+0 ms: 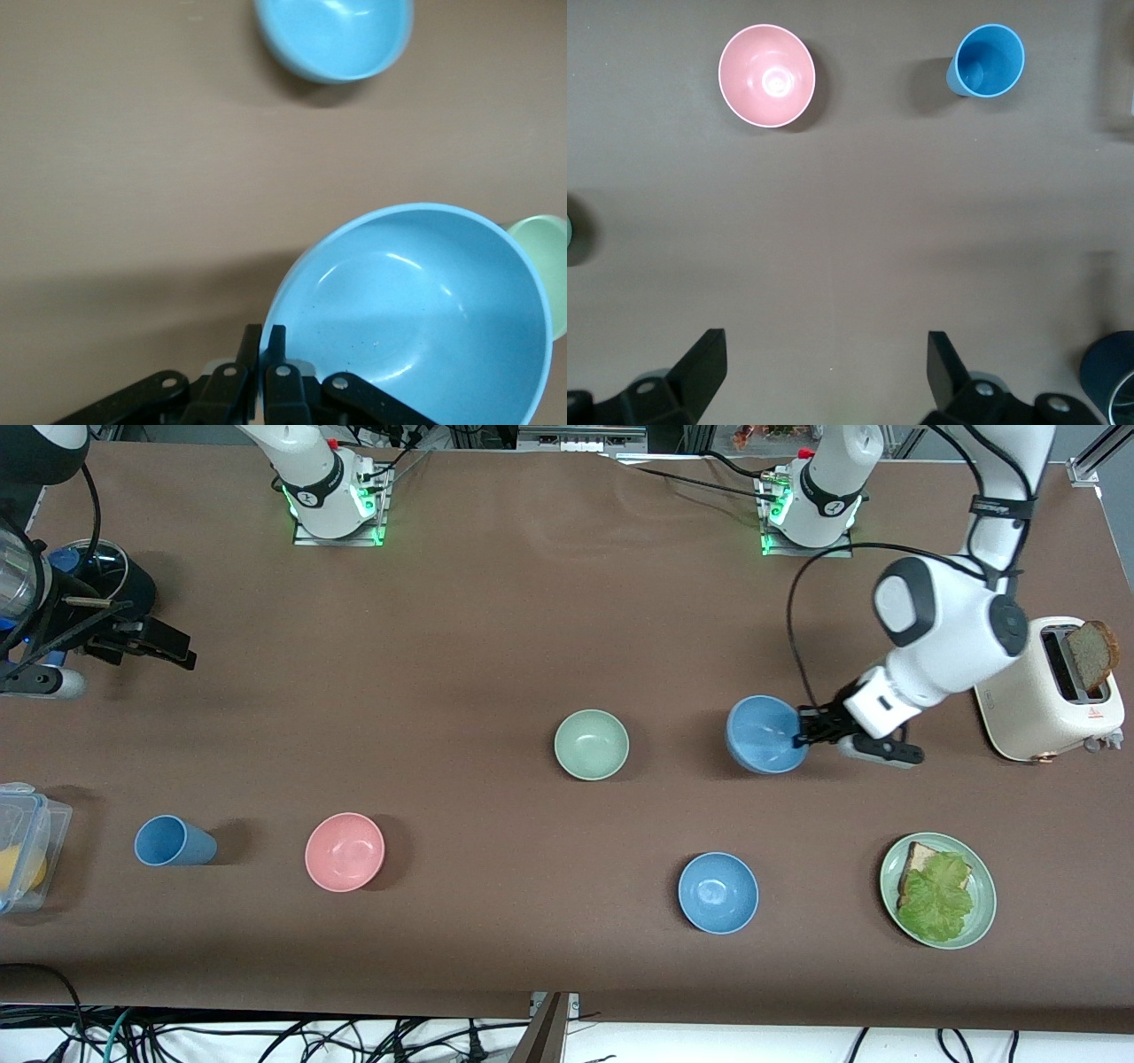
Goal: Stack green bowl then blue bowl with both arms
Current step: 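Carry the blue bowl with the left gripper into the green bowl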
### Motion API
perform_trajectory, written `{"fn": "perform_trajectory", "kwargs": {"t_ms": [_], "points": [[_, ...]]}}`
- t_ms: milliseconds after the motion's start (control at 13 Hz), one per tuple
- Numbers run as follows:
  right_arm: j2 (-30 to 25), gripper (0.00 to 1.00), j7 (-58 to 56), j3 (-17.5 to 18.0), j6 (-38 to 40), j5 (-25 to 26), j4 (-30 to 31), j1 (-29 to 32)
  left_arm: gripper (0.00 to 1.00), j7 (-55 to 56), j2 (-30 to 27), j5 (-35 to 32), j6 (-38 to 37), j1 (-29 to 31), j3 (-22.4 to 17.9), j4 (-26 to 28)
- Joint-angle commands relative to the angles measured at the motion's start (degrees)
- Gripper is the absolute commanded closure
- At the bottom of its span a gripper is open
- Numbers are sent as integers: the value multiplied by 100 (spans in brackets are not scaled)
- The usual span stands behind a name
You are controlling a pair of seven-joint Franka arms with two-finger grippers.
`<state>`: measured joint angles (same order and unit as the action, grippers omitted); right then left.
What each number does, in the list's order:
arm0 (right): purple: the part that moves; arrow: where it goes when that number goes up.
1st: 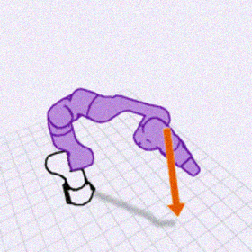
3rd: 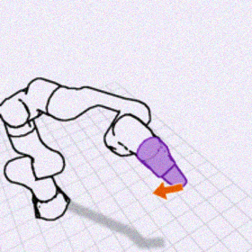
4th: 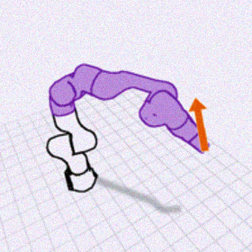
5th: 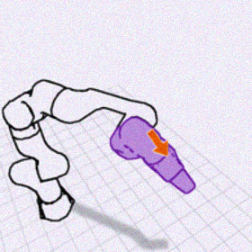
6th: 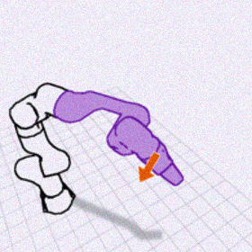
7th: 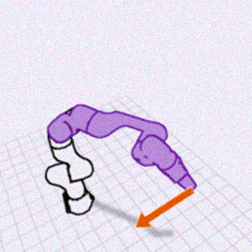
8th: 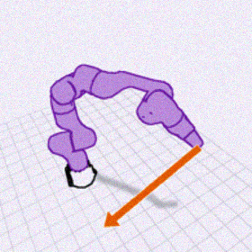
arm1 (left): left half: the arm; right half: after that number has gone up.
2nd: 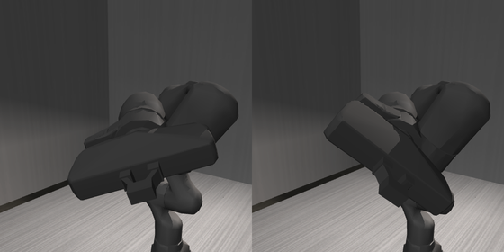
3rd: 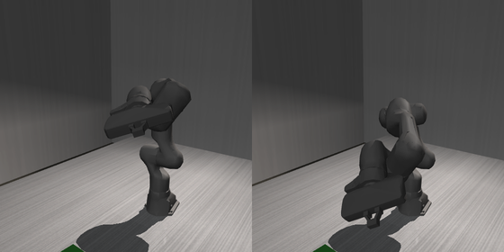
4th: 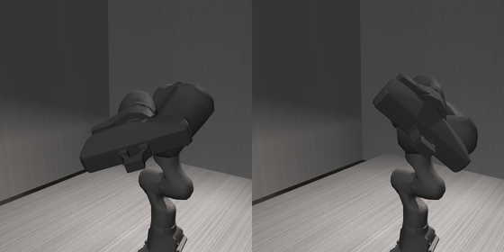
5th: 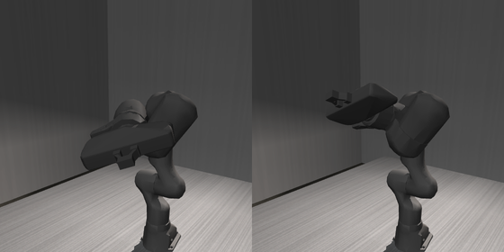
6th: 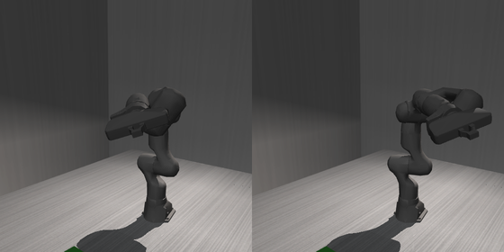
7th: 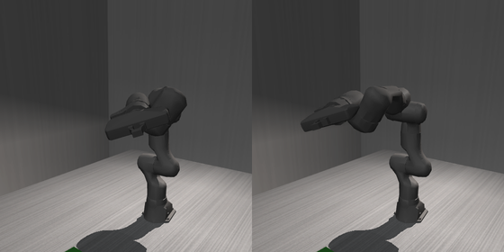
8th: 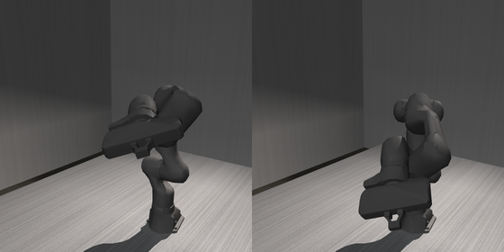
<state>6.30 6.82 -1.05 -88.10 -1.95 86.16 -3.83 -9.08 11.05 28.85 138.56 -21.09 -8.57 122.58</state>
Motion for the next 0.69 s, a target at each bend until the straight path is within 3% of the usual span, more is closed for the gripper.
{"fn": "perform_trajectory", "kwargs": {"t_ms": [0, 309, 618], "points": [[-24, 0, 65, 96, -23, 46, -3, 93, 100, 1107, 493, -353, -92, -640, -92, -698], [-24, 0, 65, 96, -23, 37, -3, 93, 100, 2610, 1161, -792, -92, -1493, -101, -1471], [-24, 0, 65, 96, -23, 28, -3, 93, 100, 3456, 1724, -1066, -92, -1915, -101, -2009]]}}
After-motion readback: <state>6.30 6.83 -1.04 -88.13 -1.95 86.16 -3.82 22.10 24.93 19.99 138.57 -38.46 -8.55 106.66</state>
